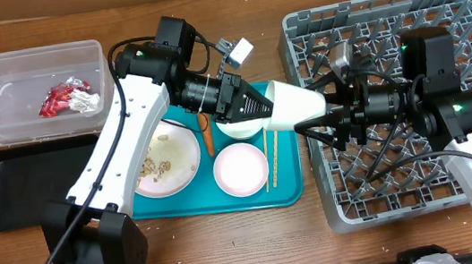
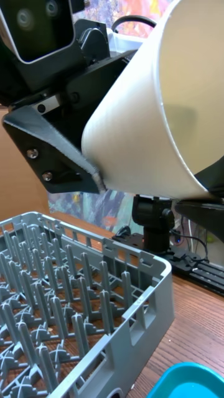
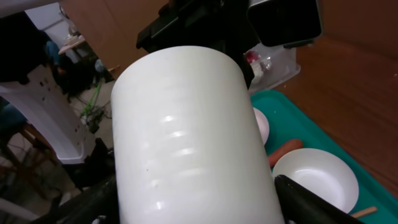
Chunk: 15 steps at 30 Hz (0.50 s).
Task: Sort waste into correct bins and load items into the dishwasher
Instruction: 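Lift the bowl and hand it to the right gripper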
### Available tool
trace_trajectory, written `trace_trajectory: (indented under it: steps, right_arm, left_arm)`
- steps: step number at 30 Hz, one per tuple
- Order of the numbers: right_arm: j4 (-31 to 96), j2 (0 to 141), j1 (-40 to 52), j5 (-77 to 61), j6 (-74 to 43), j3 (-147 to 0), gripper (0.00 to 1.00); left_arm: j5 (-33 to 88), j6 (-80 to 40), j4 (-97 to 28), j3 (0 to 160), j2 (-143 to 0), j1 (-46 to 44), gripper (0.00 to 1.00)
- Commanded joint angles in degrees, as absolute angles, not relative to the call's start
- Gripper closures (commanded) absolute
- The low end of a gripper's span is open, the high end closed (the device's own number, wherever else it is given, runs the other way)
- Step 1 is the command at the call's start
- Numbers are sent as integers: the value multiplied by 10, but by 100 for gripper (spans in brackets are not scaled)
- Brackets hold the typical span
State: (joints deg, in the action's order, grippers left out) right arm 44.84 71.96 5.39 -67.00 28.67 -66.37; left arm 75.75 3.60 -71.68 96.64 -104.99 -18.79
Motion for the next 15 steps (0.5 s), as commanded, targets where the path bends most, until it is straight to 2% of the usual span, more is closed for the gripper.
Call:
trace_trajectory:
  steps: [1, 4, 8, 12, 15]
  right_arm:
    - [447, 721, 56, -679, 289, -678, 27]
    - [447, 721, 56, -679, 289, -678, 28]
    - [447, 721, 56, -678, 287, -678, 34]
    - [454, 721, 55, -676, 285, -678, 43]
    - [466, 721, 55, -667, 285, -678, 45]
  left_arm:
    - [780, 52, -715, 972, -1042, -189, 96]
    - [774, 51, -715, 972, -1042, -189, 93]
    - [758, 51, -715, 972, -1042, -189, 80]
    - [717, 51, -717, 972, -1042, -189, 78]
    - [671, 40, -720, 972, -1042, -189, 73]
